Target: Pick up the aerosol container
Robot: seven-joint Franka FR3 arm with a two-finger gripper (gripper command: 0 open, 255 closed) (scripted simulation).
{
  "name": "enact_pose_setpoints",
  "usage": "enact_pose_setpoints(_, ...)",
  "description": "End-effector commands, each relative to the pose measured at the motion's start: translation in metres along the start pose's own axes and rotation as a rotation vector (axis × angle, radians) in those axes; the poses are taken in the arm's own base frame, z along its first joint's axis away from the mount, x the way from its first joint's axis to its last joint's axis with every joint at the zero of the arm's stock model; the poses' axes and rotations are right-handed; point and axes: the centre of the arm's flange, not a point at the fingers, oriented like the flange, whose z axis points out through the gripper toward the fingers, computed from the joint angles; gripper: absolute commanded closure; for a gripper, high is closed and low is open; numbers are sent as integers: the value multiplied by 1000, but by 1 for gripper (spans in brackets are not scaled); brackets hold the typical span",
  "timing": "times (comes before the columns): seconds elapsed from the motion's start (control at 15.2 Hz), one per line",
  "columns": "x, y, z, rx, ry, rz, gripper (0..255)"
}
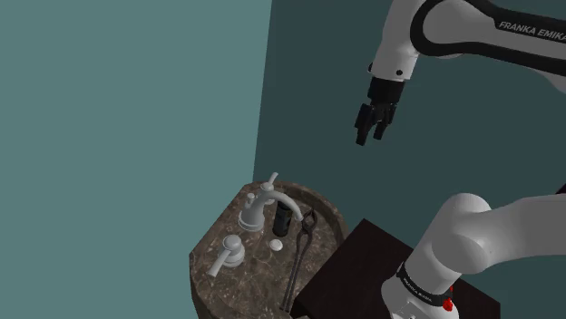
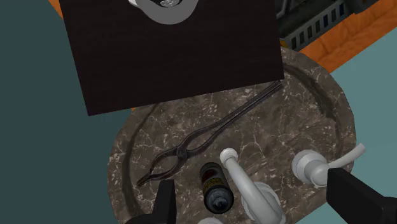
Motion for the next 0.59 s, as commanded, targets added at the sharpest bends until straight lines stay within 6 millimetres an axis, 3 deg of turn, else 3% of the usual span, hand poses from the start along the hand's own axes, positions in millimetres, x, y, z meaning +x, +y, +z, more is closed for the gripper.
enact_pose_setpoints(0.0, 0, 0, 0, 0, 0, 0, 0)
enact_pose_setpoints(0.53, 82, 3, 78, 70, -72, 176, 0)
